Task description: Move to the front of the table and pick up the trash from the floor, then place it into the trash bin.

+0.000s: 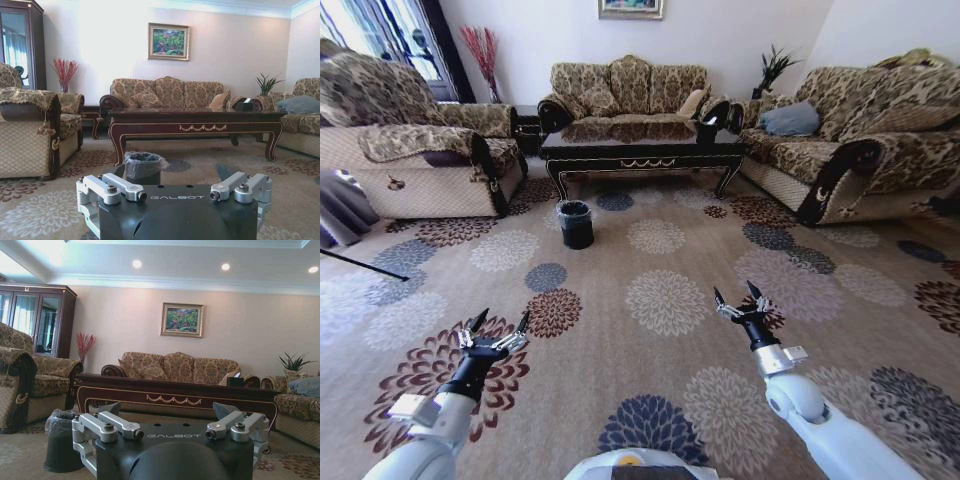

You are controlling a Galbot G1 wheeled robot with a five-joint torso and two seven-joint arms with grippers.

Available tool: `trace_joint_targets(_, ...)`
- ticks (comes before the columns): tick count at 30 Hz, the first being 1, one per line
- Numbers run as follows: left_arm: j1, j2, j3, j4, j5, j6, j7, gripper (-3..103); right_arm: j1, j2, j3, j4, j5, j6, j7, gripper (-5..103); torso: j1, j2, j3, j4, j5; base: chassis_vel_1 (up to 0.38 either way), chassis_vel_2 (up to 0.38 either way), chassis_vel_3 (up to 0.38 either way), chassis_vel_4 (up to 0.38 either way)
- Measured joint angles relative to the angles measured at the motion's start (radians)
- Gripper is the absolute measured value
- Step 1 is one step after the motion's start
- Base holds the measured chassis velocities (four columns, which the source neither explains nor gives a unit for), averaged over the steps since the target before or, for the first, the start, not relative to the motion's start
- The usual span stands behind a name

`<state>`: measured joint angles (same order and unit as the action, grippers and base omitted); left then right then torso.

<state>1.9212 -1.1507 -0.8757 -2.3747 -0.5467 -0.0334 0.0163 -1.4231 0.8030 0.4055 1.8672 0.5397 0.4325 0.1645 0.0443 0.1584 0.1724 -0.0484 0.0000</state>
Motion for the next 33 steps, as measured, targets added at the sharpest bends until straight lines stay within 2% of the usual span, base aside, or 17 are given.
trace_joint_targets(9, -0.001, 0.000, -0.001, 0.005, 0.000, -0.003, 0.015, 100, 0.001, 0.004, -0.002, -0.004, -0.001, 0.001, 0.000, 100, 0.008, 0.042, 0.035, 0.0001, 0.0000, 0.000, 0.000, 0.000, 0.000)
trace_joint_targets(15, -0.005, 0.003, -0.010, 0.008, -0.004, -0.003, 0.020, 100, 0.001, -0.004, 0.003, -0.004, 0.005, 0.001, 0.003, 100, 0.014, 0.061, 0.047, 0.0002, 0.0001, 0.000, 0.000, 0.000, 0.000)
trace_joint_targets(20, -0.023, 0.018, -0.051, 0.016, -0.050, 0.004, 0.018, 100, -0.031, -0.041, 0.059, -0.003, 0.044, -0.004, 0.000, 100, 0.018, 0.082, 0.064, 0.0000, 0.0002, 0.000, 0.000, 0.000, 0.000)
trace_joint_targets(22, -0.032, 0.029, -0.086, 0.016, -0.083, 0.027, 0.017, 100, -0.076, -0.076, 0.130, 0.026, 0.095, -0.035, 0.000, 100, 0.021, 0.094, 0.074, -0.0001, 0.0000, 0.000, 0.000, 0.000, 0.000)
trace_joint_targets(24, -0.035, 0.031, -0.095, 0.016, -0.087, 0.032, 0.017, 100, -0.087, -0.085, 0.146, 0.034, 0.108, -0.041, 0.002, 100, 0.021, 0.097, 0.076, -0.0001, -0.0001, 0.000, 0.000, 0.000, 0.000)
trace_joint_targets(27, -0.059, 0.041, -0.141, 0.020, -0.113, 0.070, 0.035, 100, -0.145, -0.131, 0.223, 0.067, 0.146, -0.071, 0.016, 100, 0.026, 0.114, 0.088, -0.0001, -0.0001, 0.000, 0.000, 0.000, 0.000)
trace_joint_targets(33, -0.106, 0.045, -0.180, 0.055, -0.150, 0.106, 0.041, 100, -0.193, -0.138, 0.293, 0.110, 0.162, -0.107, 0.041, 100, 0.033, 0.138, 0.106, 0.0000, -0.0002, 0.000, 0.000, 0.000, 0.000)
